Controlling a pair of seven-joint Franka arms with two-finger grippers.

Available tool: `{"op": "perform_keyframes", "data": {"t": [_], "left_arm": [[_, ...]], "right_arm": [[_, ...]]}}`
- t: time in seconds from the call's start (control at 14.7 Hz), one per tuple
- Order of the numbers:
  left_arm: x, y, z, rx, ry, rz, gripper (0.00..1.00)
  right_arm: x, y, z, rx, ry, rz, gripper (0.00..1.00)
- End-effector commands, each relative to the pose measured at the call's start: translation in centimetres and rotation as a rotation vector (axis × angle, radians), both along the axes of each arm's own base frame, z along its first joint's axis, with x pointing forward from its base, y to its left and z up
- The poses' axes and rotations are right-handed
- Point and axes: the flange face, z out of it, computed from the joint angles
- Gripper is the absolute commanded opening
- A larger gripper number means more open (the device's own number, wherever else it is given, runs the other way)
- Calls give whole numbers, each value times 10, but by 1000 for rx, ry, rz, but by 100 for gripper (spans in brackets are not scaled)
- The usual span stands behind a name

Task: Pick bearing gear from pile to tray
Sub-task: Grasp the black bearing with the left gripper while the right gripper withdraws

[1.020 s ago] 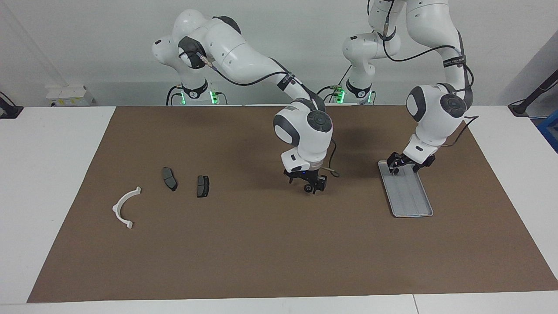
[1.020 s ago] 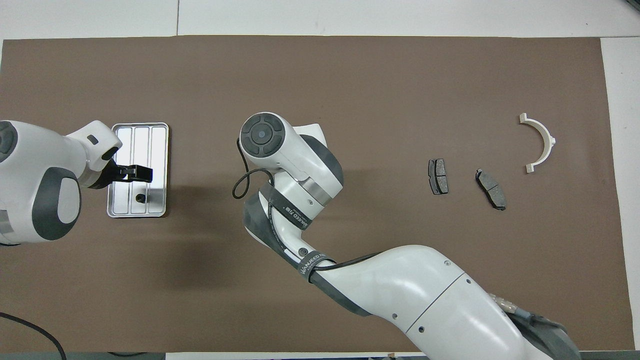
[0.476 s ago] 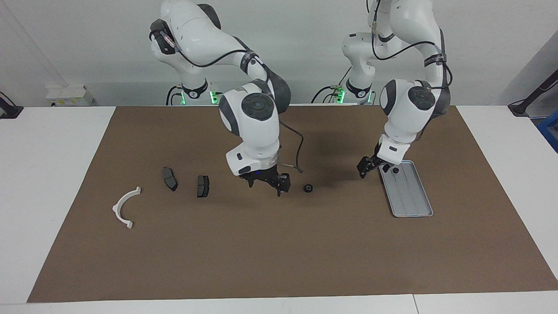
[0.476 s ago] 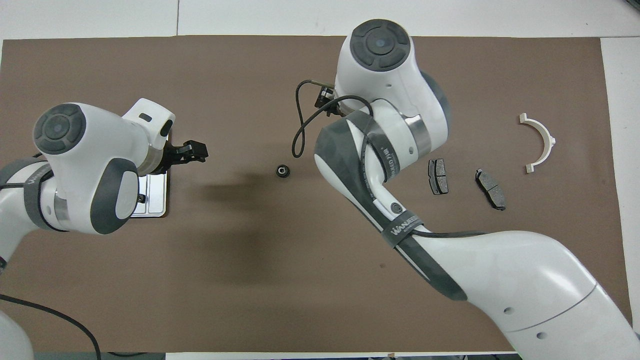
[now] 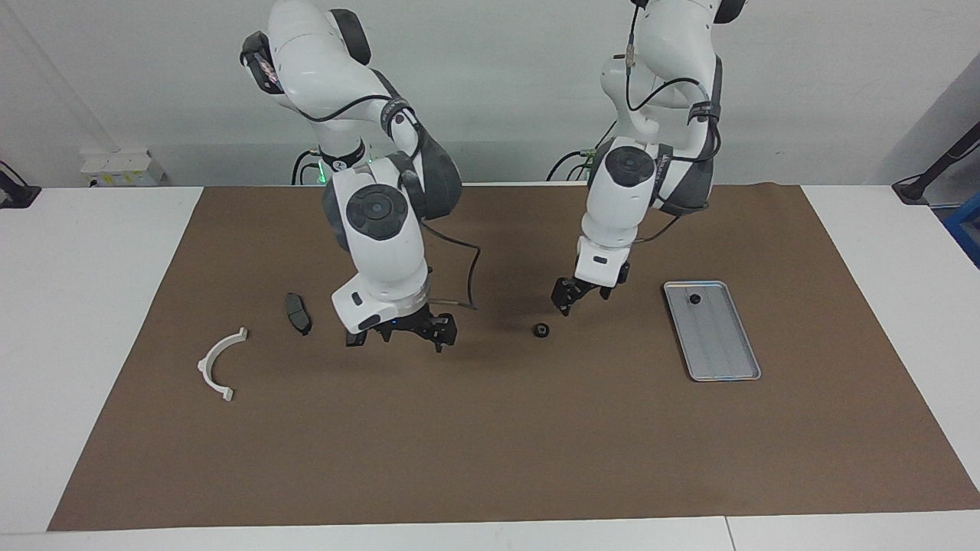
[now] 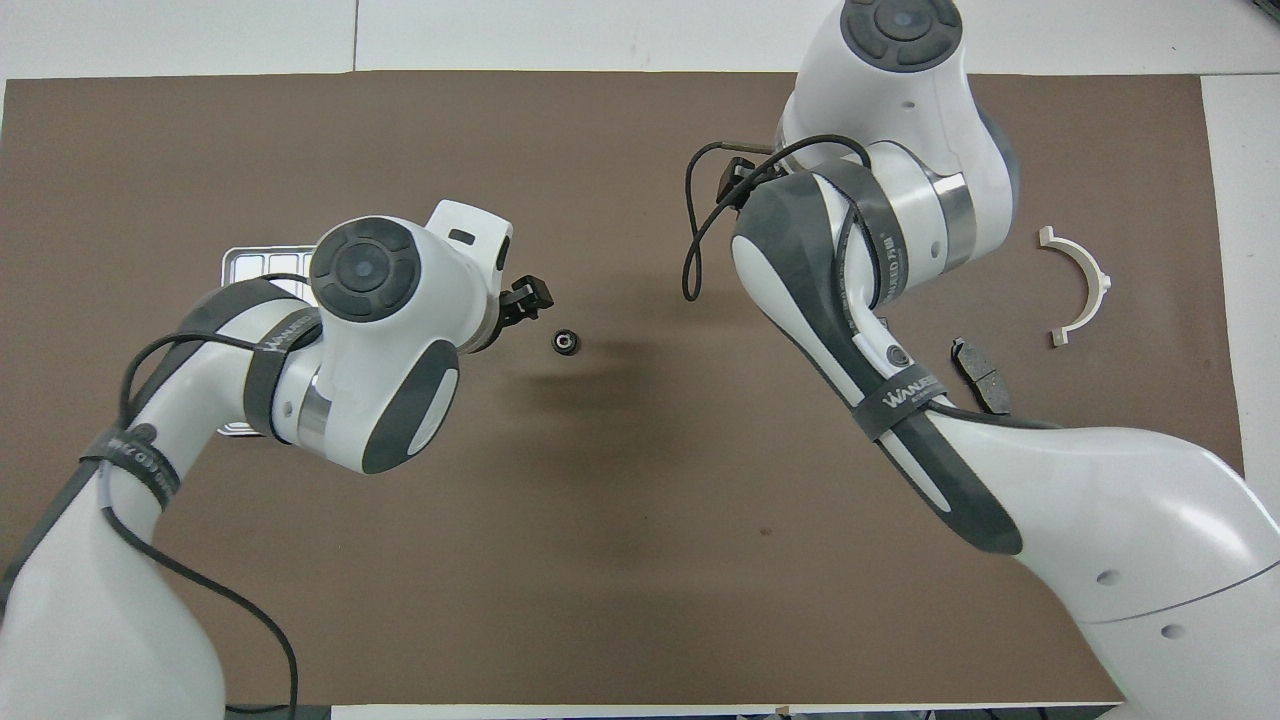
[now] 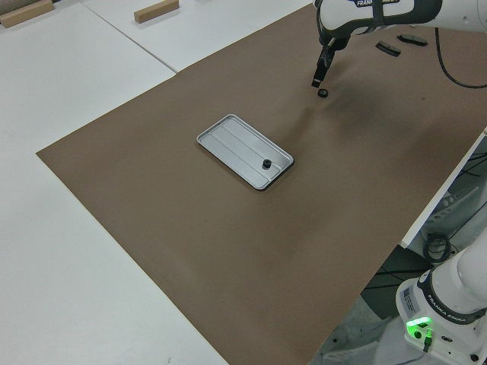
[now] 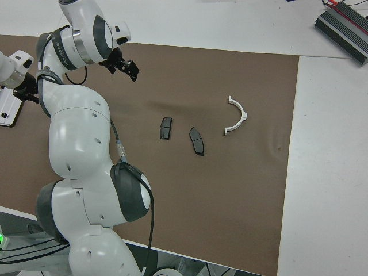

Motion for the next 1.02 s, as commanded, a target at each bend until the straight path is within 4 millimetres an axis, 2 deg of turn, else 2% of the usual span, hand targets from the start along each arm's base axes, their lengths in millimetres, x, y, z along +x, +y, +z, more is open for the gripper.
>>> {"op": "perform_keyframes", "data": {"t": [0.0,0.14,0.41,0.54,0.68,0.75,0.82,0.95], "left_arm": [[17,-21,-46,25,-1,38,100],[-3,-28,-67,35,16,18,100],[-5,-38,-74,13,-7,36,100],[-3,-38,-73,6,-16,38,94],[-4,-39,-75,8,-14,35,86],[-4,-39,-75,8,-14,35,76],[-5,-39,-76,12,-10,34,70],[-7,-41,-76,14,-9,31,66]], "right_arm": [[0,-50,11,16,18,116,100],[-4,-77,24,11,4,190,100],[-28,-142,52,10,-28,291,100],[-47,-165,70,8,-36,332,100],[-69,-183,96,-4,-45,341,100],[-82,-190,109,-7,-51,337,100],[-95,-192,124,-9,-45,333,100],[-118,-195,152,-11,-21,326,100]]}}
